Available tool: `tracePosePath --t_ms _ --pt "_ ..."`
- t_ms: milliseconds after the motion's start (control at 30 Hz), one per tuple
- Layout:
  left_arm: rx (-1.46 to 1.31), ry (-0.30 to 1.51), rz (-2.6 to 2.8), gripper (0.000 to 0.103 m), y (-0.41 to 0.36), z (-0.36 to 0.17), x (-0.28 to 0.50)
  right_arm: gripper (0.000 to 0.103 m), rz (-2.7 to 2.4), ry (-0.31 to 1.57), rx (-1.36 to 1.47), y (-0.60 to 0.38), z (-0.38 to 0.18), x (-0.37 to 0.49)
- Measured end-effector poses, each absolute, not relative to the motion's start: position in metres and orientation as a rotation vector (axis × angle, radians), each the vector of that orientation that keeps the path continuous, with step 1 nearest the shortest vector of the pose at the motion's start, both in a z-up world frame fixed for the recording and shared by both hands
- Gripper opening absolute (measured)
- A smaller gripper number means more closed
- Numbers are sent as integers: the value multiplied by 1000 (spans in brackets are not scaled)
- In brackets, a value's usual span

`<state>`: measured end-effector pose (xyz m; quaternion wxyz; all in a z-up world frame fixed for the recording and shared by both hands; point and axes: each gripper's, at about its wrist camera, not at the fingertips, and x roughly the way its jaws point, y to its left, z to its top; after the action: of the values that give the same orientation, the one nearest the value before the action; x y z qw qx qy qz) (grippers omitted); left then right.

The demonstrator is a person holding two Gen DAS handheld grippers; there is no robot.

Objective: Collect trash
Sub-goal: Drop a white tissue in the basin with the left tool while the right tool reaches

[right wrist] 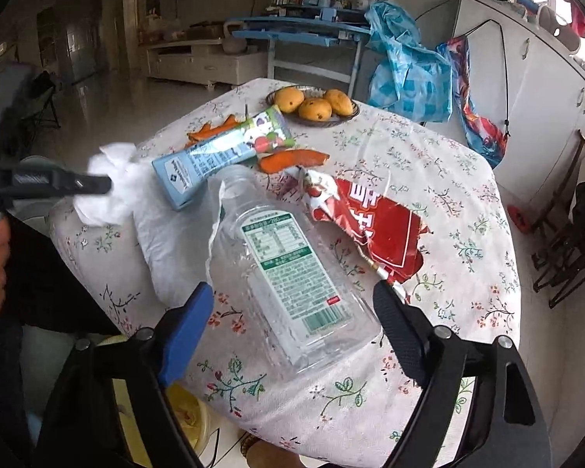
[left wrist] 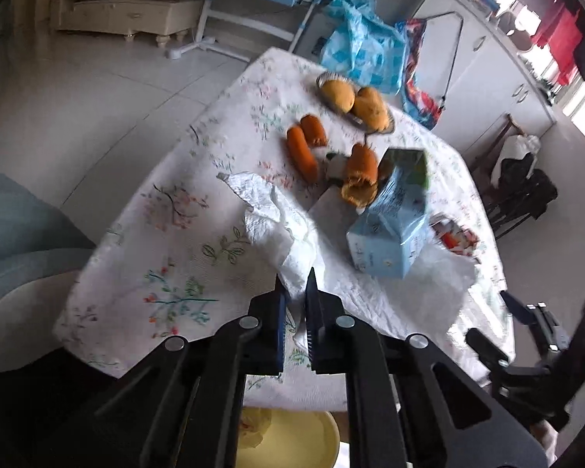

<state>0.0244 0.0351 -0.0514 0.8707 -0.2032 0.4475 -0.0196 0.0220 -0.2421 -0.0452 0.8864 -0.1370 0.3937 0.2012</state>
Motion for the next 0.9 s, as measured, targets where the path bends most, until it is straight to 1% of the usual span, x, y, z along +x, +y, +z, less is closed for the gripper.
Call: tracePosePath --t_ms 133,200,233,333,400,467,533,600,767,900 --pt "-407 878 -82 8 40 -30 10 70 408 824 -283 -244 -45 21" --pt "-392 854 -98 8 43 -21 0 70 415 764 -270 -244 -35 15" --pt "-384 841 -106 8 45 -16 -6 70 439 699 -259 -243 -24 7" --pt "-365 825 -110 8 49 -7 -23 70 526 617 -266 -231 -13 -11" --pt "-359 825 -115 8 51 -4 -32 70 588 632 -288 -216 -18 -16" --pt "-352 824 -122 9 50 -1 -45 64 636 679 -302 -198 -29 -16" --pt "-341 825 -128 9 48 0 -54 61 663 700 -331 -180 -37 -18" --pt "-322 829 -130 9 44 0 -63 60 683 696 -345 -168 -37 -22" --pt "-228 897 -143 9 19 -9 -84 60 622 611 -352 -177 -18 -33" --pt "-146 1018 -182 9 -11 -34 -99 63 522 619 -361 -202 -12 -27"
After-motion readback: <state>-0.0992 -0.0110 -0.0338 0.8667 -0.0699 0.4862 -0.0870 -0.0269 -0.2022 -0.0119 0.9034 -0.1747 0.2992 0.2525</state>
